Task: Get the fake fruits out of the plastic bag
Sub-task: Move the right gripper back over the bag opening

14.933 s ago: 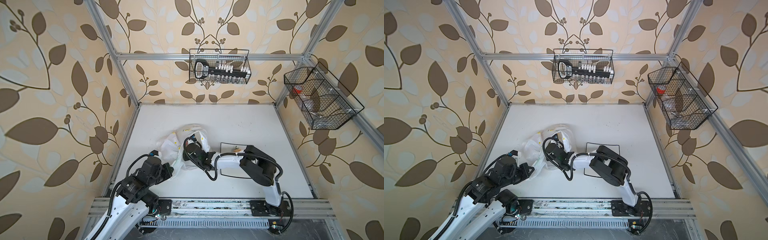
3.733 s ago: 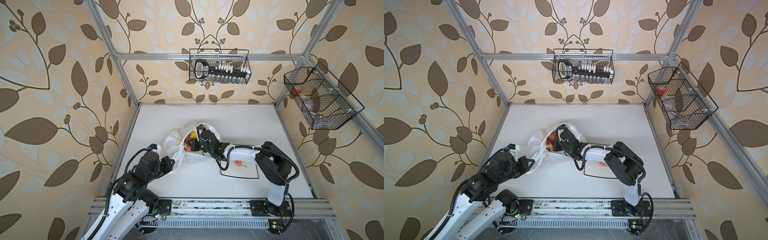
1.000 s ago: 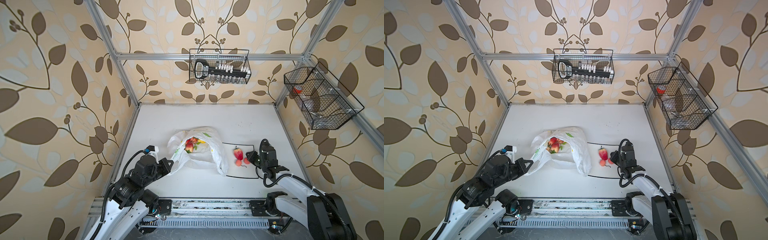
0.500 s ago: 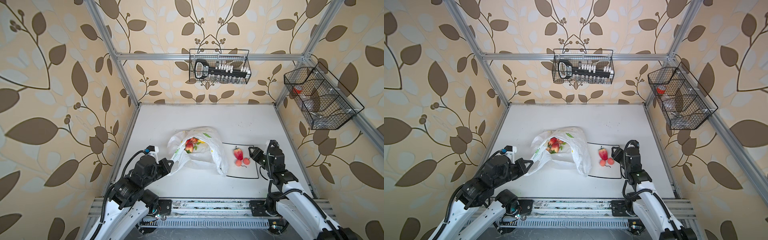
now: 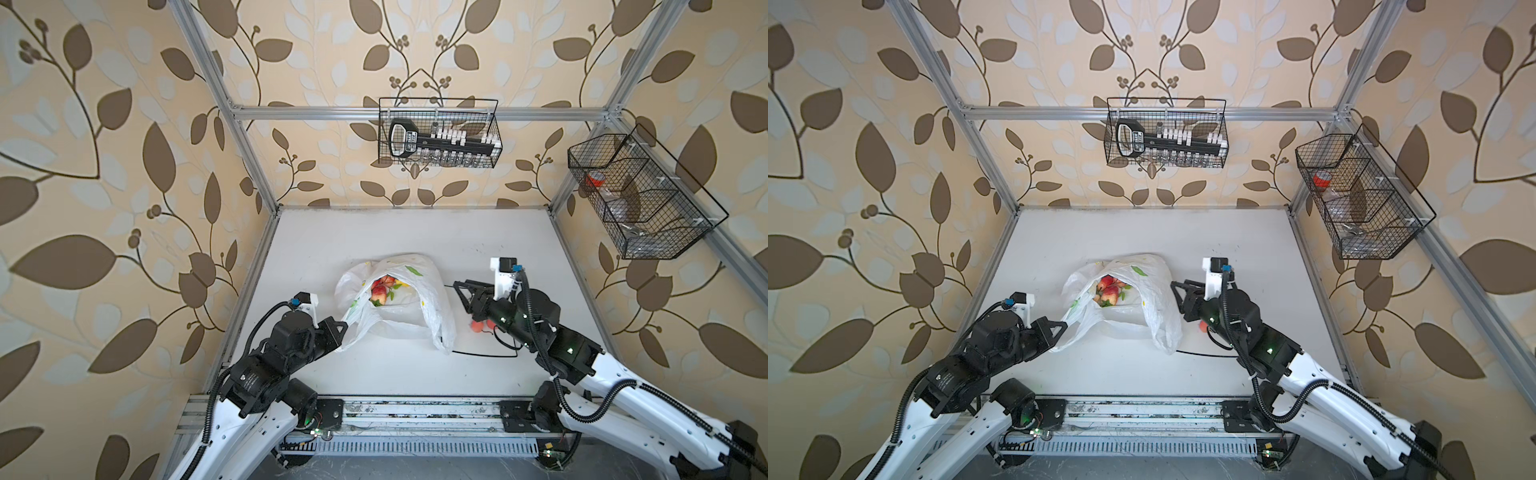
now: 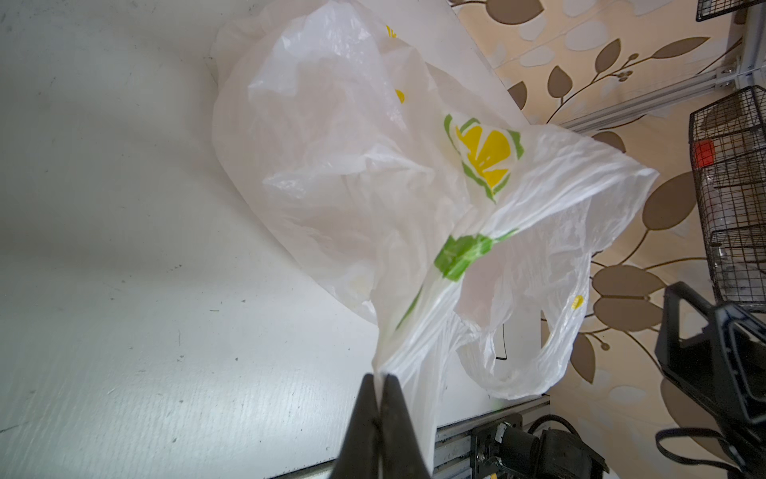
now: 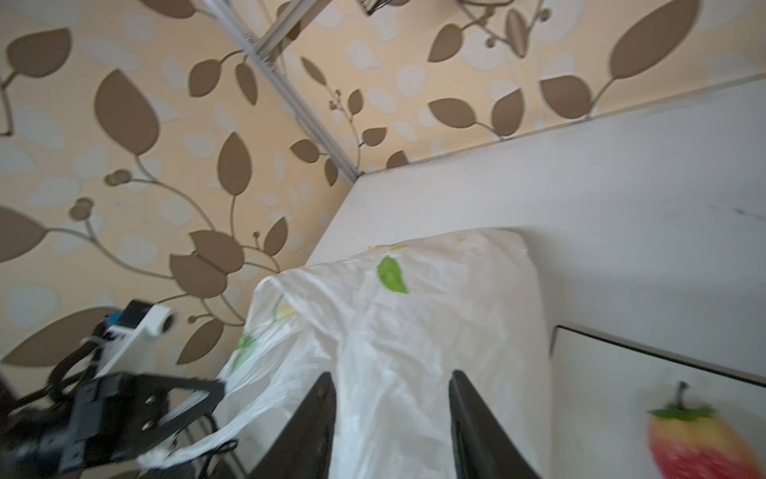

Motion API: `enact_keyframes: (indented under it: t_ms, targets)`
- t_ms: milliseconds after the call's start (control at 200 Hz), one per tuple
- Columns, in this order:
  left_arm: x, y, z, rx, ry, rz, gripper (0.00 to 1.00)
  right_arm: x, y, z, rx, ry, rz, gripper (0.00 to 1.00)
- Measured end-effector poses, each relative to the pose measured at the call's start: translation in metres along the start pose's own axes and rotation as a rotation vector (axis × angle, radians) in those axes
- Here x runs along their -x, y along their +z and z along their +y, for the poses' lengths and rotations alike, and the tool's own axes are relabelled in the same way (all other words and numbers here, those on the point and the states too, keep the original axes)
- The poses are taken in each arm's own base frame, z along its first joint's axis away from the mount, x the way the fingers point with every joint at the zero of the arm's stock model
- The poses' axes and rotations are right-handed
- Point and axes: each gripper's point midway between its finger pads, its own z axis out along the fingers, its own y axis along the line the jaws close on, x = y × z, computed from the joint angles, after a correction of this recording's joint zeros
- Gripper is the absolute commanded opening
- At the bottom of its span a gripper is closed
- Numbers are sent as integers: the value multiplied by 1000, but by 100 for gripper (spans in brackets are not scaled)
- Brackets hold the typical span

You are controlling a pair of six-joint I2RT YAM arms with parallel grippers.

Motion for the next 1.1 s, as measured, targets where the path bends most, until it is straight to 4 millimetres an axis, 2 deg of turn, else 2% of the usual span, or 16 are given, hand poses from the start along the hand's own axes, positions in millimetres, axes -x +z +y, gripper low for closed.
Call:
enact_keyframes:
  t_ms: [105, 225, 290, 375, 495, 605, 685, 785, 965, 1100]
  targets:
    - [0, 0, 0, 1, 0, 0, 0, -19, 8, 52, 132, -106, 59, 42]
    - [-1, -1, 1, 3, -1, 2, 0, -41, 8, 108, 276, -237, 104, 39]
    - [-2, -1, 2, 5, -1, 3, 0, -50, 8, 130, 334, -294, 119, 38]
    - [-2, -2, 2, 2, 0, 0, 0, -65, 14, 145, 375, -344, 148, 36]
    - [-2, -3, 2, -1, 0, -1, 0, -92, 32, 141, 356, -383, 211, 31]
    - [-2, -3, 3, 2, 0, 1, 0, -119, 54, 121, 255, -417, 272, 28]
    - [-3, -3, 4, 9, -1, 6, 0, -131, 69, 106, 160, -440, 293, 25]
    - [-6, -4, 9, 24, -3, 16, 0, -135, 83, 94, 71, -465, 289, 23]
    - [-11, -10, 15, 35, -4, 23, 0, -135, 107, 86, -33, -542, 253, 20]
    - [-12, -15, 16, 39, -4, 20, 0, -150, 119, 73, -74, -649, 266, 19]
